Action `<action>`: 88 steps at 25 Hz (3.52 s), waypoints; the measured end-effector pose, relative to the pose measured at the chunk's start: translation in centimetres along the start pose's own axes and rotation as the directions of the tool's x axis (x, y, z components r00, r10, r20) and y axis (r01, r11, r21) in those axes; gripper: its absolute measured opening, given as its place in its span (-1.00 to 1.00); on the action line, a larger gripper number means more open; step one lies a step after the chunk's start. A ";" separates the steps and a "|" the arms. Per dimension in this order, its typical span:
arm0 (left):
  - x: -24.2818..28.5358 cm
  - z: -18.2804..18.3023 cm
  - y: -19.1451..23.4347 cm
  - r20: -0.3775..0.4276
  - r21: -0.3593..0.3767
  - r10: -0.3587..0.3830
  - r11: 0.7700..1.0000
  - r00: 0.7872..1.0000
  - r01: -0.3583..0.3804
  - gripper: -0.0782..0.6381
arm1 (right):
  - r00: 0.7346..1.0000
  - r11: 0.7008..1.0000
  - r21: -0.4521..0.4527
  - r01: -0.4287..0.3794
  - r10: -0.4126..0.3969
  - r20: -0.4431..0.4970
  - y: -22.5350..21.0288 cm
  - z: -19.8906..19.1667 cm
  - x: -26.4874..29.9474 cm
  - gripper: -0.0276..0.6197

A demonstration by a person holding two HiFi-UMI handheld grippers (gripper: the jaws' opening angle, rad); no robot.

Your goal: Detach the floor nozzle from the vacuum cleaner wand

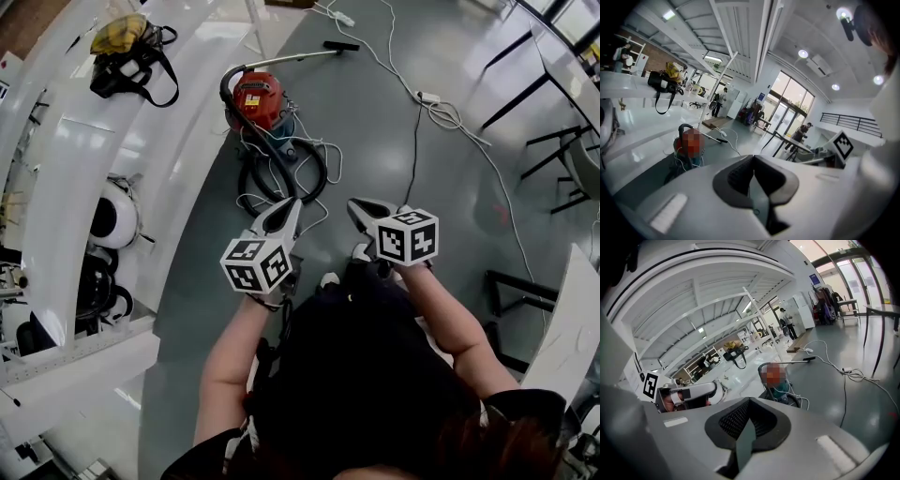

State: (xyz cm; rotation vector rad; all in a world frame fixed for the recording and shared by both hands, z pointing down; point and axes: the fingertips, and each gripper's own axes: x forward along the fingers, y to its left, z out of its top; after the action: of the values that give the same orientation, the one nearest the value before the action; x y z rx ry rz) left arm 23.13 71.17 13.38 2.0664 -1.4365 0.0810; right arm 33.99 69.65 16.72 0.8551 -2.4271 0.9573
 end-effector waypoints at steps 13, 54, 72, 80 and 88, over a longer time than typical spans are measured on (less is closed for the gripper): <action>8.2 2.4 -0.3 -0.016 0.051 -0.031 0.998 0.999 0.031 -0.75 | 0.998 0.999 -0.008 -0.051 0.051 -0.046 -5.7 5.0 3.0 -0.92; 29.5 15.4 12.7 0.001 -0.088 0.174 0.981 0.985 -0.173 -0.75 | 0.975 0.992 -0.022 -0.121 0.115 -0.189 -20.3 22.6 19.2 -0.92; 36.0 21.5 20.8 0.078 -0.191 0.346 0.926 0.935 -0.327 -0.75 | 0.949 0.971 -0.069 -0.228 0.206 -0.237 -24.6 32.7 29.2 -0.92; 44.1 26.2 21.7 0.122 -0.264 0.466 0.866 0.876 -0.424 -0.75 | 0.903 0.933 -0.157 -0.324 0.255 -0.346 -31.4 39.7 31.6 -0.92; 50.0 28.7 22.0 0.145 -0.352 0.537 0.813 0.831 -0.464 -0.75 | 0.869 0.902 -0.191 -0.388 0.290 -0.400 -37.1 43.8 33.6 -0.92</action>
State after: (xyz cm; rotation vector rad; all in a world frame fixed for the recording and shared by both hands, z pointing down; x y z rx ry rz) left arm 16.32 10.11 18.99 1.4361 -1.9852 -0.1719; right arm 28.12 3.68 22.55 0.1300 -2.3386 0.7921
